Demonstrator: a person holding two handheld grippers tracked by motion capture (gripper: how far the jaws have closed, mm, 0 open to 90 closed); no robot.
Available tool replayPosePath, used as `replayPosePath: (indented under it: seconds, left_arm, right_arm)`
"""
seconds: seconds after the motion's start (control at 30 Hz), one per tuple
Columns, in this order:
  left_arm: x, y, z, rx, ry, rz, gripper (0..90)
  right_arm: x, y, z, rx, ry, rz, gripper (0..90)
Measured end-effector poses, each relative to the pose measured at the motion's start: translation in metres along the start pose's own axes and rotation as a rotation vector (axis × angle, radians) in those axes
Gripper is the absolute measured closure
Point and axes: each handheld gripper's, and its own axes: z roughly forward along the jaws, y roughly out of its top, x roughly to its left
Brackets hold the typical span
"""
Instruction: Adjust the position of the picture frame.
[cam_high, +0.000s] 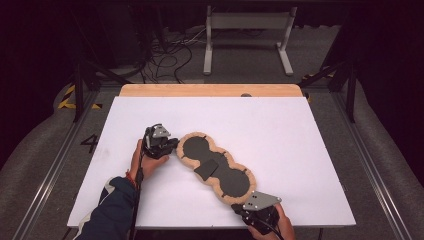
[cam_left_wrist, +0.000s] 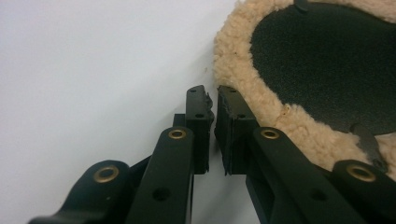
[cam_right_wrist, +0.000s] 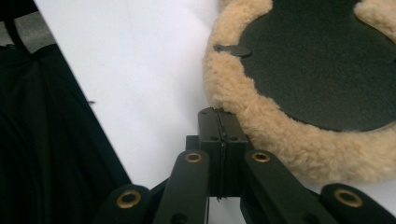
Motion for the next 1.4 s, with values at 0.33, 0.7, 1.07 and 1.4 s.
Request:
replayPosePath:
  seconds: [0.33, 0.7, 1.07, 1.4]
  left_arm:
    - [0.000, -0.002, -0.002, 0.026, -0.060, 0.015, 85.3]
    - [0.003, -0.003, -0.001, 0.023, -0.036, 0.012, 82.9]
    - [0.011, 0.003, 0.007, 0.015, -0.046, -0.025, 81.7]
    - [0.011, 0.003, 0.007, 0.029, -0.062, -0.004, 83.7]
  right_arm:
    - [-0.024, -0.007, -0.009, 0.005, -0.030, 0.089, 90.0]
    - [-0.045, -0.012, -0.014, 0.000, -0.112, 0.147, 90.0]
    - [-0.075, -0.013, -0.015, -0.008, -0.194, 0.233, 90.0]
    - [-0.107, -0.015, -0.016, -0.025, -0.211, 0.332, 90.0]
